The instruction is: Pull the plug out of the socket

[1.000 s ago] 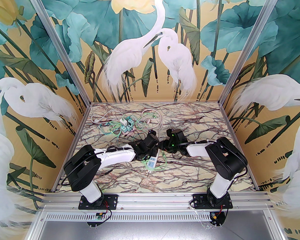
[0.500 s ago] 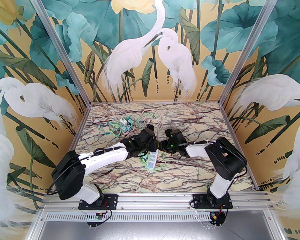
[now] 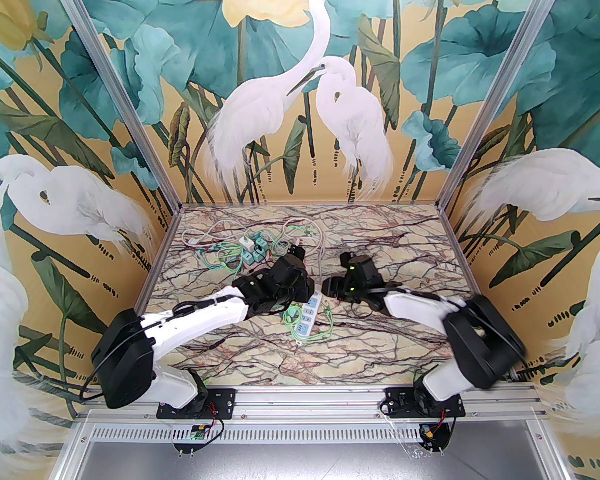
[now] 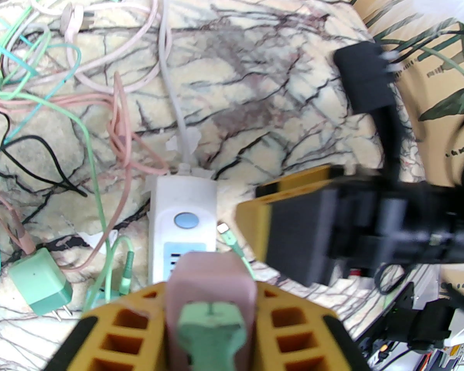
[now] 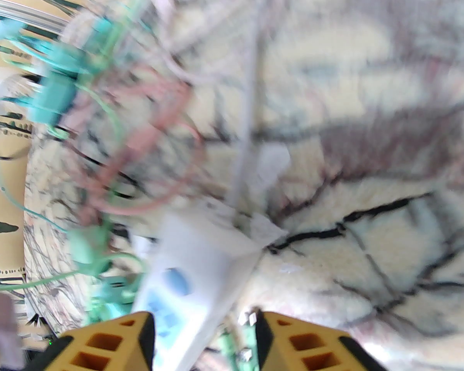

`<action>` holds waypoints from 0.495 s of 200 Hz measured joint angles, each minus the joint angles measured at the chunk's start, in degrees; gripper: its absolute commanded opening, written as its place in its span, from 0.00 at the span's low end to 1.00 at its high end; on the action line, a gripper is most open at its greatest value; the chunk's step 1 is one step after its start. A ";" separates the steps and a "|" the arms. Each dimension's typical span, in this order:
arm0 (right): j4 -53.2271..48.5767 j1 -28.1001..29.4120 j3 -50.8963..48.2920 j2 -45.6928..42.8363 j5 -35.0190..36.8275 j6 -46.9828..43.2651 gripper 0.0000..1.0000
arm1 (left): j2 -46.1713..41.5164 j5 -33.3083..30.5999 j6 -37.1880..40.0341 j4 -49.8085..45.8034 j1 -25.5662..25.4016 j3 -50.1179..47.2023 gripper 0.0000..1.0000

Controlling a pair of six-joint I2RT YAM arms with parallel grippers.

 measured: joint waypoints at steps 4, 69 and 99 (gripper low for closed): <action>-0.46 0.00 0.11 -1.22 0.76 -0.35 0.65 | -0.07 0.09 0.00 0.00 0.00 0.20 0.26; -9.09 -2.58 -6.80 -26.73 19.19 1.77 0.74 | 7.61 3.93 0.96 1.20 -1.55 8.96 0.27; -16.59 -3.08 -12.35 -41.31 27.28 4.00 0.74 | 15.93 6.86 1.97 2.16 -1.68 16.44 0.27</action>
